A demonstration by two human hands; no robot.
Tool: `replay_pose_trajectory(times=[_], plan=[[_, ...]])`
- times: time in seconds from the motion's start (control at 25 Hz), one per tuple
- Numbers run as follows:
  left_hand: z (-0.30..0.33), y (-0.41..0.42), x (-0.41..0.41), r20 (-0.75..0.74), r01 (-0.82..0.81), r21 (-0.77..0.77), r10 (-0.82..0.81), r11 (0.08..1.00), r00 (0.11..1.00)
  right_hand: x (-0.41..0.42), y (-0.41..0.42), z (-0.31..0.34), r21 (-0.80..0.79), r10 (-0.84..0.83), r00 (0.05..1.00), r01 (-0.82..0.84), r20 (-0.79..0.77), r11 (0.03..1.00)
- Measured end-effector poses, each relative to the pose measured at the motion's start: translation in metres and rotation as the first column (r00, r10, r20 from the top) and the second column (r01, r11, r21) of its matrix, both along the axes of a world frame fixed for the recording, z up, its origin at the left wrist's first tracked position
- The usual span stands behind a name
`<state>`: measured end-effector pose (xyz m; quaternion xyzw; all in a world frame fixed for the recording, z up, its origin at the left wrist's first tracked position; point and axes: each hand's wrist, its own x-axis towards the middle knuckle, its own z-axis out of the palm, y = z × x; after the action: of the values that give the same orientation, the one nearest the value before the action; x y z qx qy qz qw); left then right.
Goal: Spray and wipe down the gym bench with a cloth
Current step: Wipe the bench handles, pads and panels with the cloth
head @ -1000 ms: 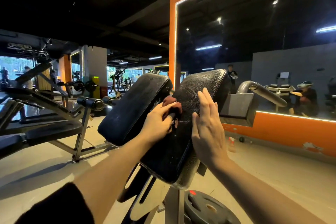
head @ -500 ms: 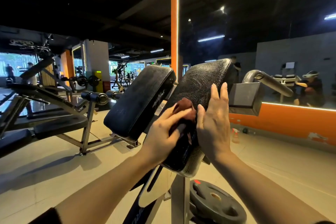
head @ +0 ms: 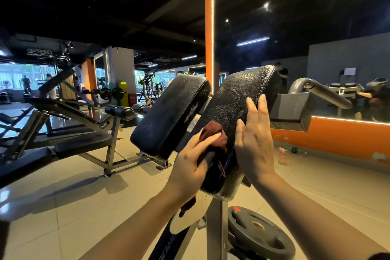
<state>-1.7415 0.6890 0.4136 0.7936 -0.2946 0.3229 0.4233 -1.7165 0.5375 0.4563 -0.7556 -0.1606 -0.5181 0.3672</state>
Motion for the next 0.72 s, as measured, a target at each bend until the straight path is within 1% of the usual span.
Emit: replay_pose_trajectory(times=[0.04,0.08,0.12,0.16,0.2,0.24,0.28,0.32,0.36,0.4,0.44,0.48,0.52,0.56,0.6,0.64,0.72], plan=[[-0.004,0.007,0.0,-0.024,0.02,-0.027,-0.021,0.999,1.0,-0.001,0.0,0.0,-0.007,-0.002,1.0,0.002,-0.006,1.0],[-0.002,0.012,0.007,-0.077,-0.008,-0.085,0.001,0.996,0.997,-0.002,-0.001,0.001,-0.016,-0.005,1.0,0.005,-0.012,1.0],[0.003,0.013,0.015,-0.156,-0.085,-0.143,0.062,0.986,0.986,-0.004,-0.001,0.002,-0.026,-0.009,1.0,0.008,-0.021,1.0],[0.009,0.009,0.018,-0.241,-0.168,-0.17,0.124,0.971,0.963,-0.005,-0.001,0.003,-0.037,-0.012,0.999,0.011,-0.037,0.999],[0.013,0.001,0.018,-0.277,-0.228,-0.174,0.174,0.958,0.945,-0.006,-0.001,0.004,-0.044,-0.016,0.998,0.013,-0.055,0.999],[0.013,-0.007,0.012,-0.245,-0.242,-0.166,0.198,0.956,0.949,-0.007,-0.001,0.004,-0.048,-0.019,0.997,0.016,-0.07,0.999],[0.009,-0.015,0.001,-0.166,-0.208,-0.138,0.184,0.968,0.969,-0.007,-0.001,0.005,-0.049,-0.023,0.997,0.02,-0.076,0.999],[0.002,-0.02,-0.011,-0.084,-0.148,-0.085,0.141,0.985,0.986,-0.007,-0.002,0.005,-0.051,-0.027,0.997,0.023,-0.072,0.998],[-0.005,-0.019,-0.022,-0.045,-0.082,-0.04,0.08,0.996,0.996,-0.007,-0.002,0.005,-0.057,-0.029,0.997,0.026,-0.069,0.998],[-0.007,-0.011,-0.023,-0.054,-0.028,-0.021,0.027,0.999,0.998,-0.007,-0.002,0.005,-0.063,-0.032,0.997,0.027,-0.068,0.998],[-0.001,-0.003,-0.018,-0.098,-0.01,-0.022,0.008,1.0,0.995,-0.007,-0.002,0.005,-0.068,-0.034,0.997,0.029,-0.073,0.997],[0.008,0.004,-0.006,-0.179,-0.051,-0.063,0.039,0.997,0.983,-0.006,-0.003,0.006,-0.072,-0.035,0.996,0.029,-0.082,0.997],[0.017,0.007,0.002,-0.267,-0.125,-0.099,0.095,0.987,0.959,-0.007,-0.004,0.005,-0.076,-0.037,0.995,0.03,-0.091,0.997],[0.021,0.007,0.007,-0.314,-0.19,-0.102,0.15,0.977,0.937,-0.007,-0.003,0.006,-0.076,-0.039,0.995,0.032,-0.091,0.997],[0.019,0.003,0.006,-0.303,-0.207,-0.106,0.166,0.973,0.938,-0.007,-0.003,0.006,-0.08,-0.039,0.996,0.032,-0.085,0.996],[0.011,-0.003,0.001,-0.241,-0.186,-0.102,0.157,0.977,0.958,-0.007,-0.003,0.005,-0.081,-0.039,0.996,0.033,-0.079,0.996],[-0.01,-0.01,-0.018,-0.105,-0.058,-0.067,0.051,0.996,0.993,-0.005,-0.004,0.004,-0.077,-0.04,0.997,0.035,-0.061,0.996]])
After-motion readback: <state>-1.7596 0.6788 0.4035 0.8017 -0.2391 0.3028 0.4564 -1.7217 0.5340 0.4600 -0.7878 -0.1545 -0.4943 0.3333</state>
